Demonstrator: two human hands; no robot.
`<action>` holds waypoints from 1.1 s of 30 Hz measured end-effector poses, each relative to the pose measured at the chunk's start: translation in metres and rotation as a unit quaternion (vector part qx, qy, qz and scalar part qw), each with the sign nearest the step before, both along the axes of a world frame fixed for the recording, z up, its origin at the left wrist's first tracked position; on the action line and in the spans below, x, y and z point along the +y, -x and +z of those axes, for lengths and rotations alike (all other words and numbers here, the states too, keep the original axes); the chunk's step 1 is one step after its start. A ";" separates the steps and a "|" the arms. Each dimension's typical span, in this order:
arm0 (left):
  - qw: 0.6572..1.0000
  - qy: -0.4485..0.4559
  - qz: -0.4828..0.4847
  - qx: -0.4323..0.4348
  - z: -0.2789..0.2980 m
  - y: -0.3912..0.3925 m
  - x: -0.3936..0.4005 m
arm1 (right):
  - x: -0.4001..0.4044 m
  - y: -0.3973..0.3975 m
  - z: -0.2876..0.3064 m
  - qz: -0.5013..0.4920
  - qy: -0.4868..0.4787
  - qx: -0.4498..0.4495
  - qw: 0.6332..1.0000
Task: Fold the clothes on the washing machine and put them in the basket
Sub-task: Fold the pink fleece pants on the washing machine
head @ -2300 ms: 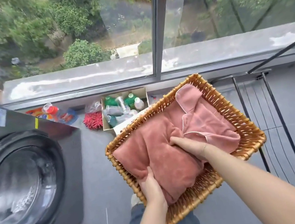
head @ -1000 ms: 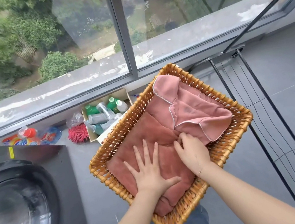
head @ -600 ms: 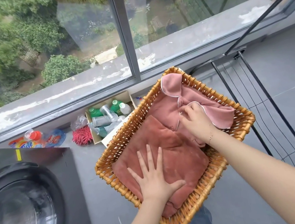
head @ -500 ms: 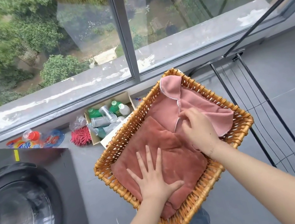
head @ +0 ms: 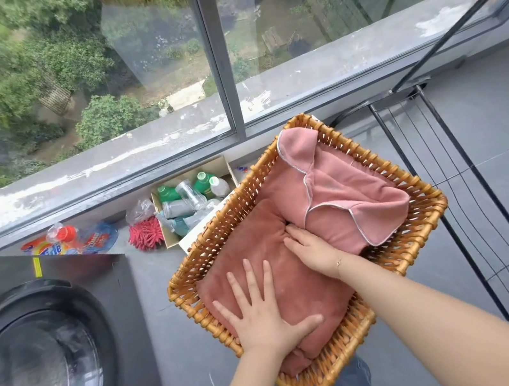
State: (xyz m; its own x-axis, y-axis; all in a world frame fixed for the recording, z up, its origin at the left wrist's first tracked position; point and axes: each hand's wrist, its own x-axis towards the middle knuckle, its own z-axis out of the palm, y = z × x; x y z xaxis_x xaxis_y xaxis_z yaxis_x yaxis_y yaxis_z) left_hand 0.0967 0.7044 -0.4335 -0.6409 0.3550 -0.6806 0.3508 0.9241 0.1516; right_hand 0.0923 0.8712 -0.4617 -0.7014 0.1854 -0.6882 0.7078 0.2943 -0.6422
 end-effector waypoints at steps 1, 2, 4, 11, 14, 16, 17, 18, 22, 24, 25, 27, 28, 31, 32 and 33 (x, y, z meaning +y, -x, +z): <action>1.000 0.006 -0.020 -0.023 -0.001 0.000 -0.004 | 0.004 -0.002 -0.003 -0.004 0.011 0.000 1.000; 0.998 0.015 -0.035 -0.042 -0.001 0.001 -0.006 | 0.007 -0.005 -0.006 0.000 0.015 0.000 1.000; 0.995 0.043 -0.052 -0.072 -0.002 0.002 -0.004 | 0.010 -0.009 -0.009 0.027 0.003 0.006 1.000; 0.995 0.074 -0.034 -0.053 -0.011 -0.008 0.008 | 0.009 -0.029 0.012 0.081 -0.098 0.078 0.989; 0.995 0.076 -0.032 -0.059 -0.014 -0.007 0.008 | 0.007 -0.059 0.029 0.079 -0.142 0.057 0.985; 0.993 0.076 -0.044 -0.075 -0.008 -0.004 0.007 | -0.004 -0.078 0.039 0.136 -0.174 0.008 0.975; 0.992 0.074 -0.057 -0.087 -0.004 -0.001 0.006 | -0.007 -0.083 0.040 0.163 -0.189 -0.018 0.968; 0.990 0.071 -0.071 -0.095 0.000 0.005 0.004 | -0.008 -0.082 0.038 0.179 -0.196 -0.038 0.963; 0.989 0.105 -0.097 -0.034 0.024 0.031 -0.014 | 0.007 -0.064 0.028 0.188 -0.143 -0.099 0.967; 0.986 0.134 -0.096 -0.008 0.023 0.032 -0.017 | 0.014 -0.061 0.026 0.193 -0.114 -0.116 0.968; 0.985 0.144 -0.096 -0.008 0.019 0.030 -0.015 | 0.015 -0.062 0.024 0.198 -0.107 -0.117 0.967; 0.983 0.156 -0.096 -0.003 0.007 0.027 -0.008 | 0.015 -0.064 0.022 0.202 -0.106 -0.116 0.967; 0.982 0.161 -0.095 0.000 0.003 0.027 -0.004 | 0.014 -0.064 0.023 0.201 -0.110 -0.115 0.967; 0.979 0.176 -0.099 -0.003 -0.001 0.031 0.003 | 0.011 -0.066 0.025 0.198 -0.136 -0.107 0.965; 0.980 0.172 -0.104 -0.010 0.002 0.032 0.004 | 0.011 -0.068 0.030 0.196 -0.158 -0.099 0.963; 0.979 0.171 -0.112 -0.021 0.005 0.033 0.002 | 0.009 -0.070 0.033 0.197 -0.178 -0.094 0.959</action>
State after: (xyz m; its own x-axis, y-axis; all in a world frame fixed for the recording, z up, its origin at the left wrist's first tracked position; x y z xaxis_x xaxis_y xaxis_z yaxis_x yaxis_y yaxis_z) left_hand 0.0635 0.7068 -0.4286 -0.5412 0.2310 -0.8086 0.5509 0.8239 -0.1333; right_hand 0.1623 0.8802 -0.4291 -0.6358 0.1781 -0.7510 0.5895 0.7402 -0.3235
